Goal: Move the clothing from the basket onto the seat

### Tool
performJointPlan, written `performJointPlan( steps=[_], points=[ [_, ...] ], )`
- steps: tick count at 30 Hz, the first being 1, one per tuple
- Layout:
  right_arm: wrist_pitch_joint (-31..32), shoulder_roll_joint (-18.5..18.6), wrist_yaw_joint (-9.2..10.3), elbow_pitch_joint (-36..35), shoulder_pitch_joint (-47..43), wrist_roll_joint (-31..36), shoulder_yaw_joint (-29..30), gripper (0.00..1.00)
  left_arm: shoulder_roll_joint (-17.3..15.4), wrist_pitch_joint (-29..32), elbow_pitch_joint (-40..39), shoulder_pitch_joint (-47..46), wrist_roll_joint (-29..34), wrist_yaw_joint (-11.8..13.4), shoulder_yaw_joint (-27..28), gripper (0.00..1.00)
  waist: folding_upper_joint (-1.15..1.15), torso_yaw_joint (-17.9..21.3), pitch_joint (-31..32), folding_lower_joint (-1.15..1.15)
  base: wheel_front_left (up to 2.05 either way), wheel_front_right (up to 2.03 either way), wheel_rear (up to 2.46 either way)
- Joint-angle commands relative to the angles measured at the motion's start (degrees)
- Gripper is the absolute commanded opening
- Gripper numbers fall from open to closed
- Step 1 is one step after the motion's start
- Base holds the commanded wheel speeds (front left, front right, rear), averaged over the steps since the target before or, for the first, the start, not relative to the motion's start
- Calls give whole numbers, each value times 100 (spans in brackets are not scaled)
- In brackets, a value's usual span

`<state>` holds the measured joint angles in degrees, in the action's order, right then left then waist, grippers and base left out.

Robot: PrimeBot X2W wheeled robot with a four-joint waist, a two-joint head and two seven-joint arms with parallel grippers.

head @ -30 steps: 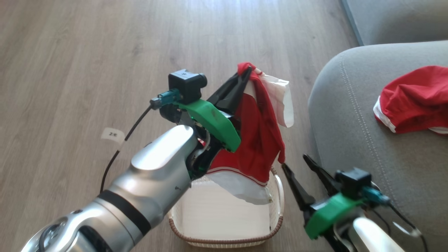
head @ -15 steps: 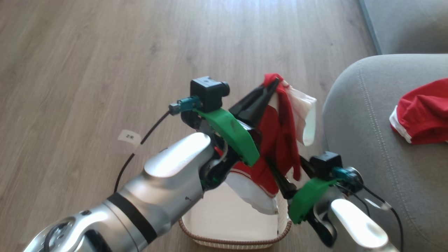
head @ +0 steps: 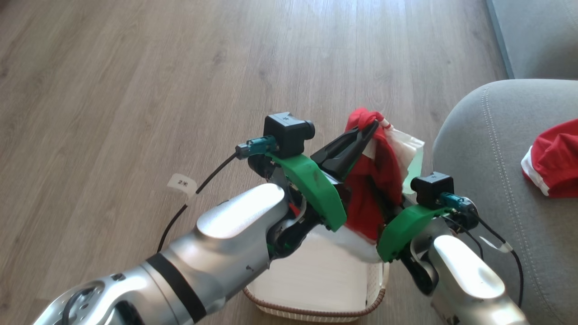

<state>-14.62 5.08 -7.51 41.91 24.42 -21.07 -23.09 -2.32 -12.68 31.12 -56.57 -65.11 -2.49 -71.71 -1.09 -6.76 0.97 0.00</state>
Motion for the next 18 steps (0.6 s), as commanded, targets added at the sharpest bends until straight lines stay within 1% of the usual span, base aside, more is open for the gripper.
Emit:
performJointPlan(
  steps=[1,10,18],
  points=[
    [-38,-123,2,-236,179,38,-40,0,-55,-33,-105,-336,-56,20,139,0,0,-7,0,0,0,0,0],
    [-38,-134,2,-527,82,2,53,0,-55,-113,131,-334,-167,5,113,0,0,29,29,0,0,0,0],
    [-38,-11,2,-1137,-245,14,664,0,-55,-198,431,-126,-175,-53,233,0,0,72,84,0,0,0,0]
  ],
)
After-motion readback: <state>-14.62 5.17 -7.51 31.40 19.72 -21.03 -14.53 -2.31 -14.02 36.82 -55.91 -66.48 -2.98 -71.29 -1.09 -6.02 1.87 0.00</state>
